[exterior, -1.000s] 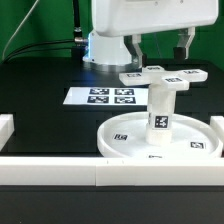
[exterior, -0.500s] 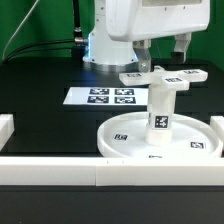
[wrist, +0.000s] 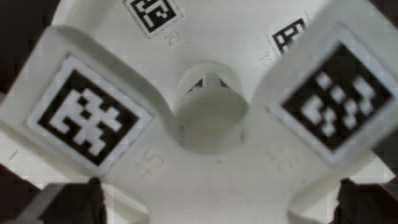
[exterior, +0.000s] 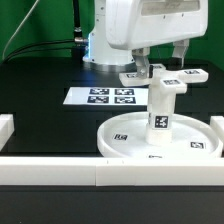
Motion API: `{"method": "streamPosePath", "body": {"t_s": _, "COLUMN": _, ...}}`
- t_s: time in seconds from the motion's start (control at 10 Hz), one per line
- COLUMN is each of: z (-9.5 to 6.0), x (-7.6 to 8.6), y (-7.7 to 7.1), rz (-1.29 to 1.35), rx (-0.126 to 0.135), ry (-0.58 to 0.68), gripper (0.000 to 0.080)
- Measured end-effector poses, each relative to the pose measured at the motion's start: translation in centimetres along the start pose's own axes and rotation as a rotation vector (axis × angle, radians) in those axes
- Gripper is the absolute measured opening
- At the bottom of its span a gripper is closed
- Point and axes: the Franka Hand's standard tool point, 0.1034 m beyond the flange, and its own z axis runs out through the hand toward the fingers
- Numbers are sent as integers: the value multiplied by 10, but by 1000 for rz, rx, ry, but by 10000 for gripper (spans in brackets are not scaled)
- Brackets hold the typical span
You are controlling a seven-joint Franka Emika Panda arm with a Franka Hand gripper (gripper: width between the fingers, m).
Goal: Assemble round table
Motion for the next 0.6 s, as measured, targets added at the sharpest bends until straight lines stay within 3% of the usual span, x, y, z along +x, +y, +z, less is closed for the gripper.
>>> {"method": "streamPosePath", "body": {"t_s": 0.6, "z": -1, "x": 2, "y": 1, "rz": 7, "rx": -2, "ry": -1, "gripper": 649}}
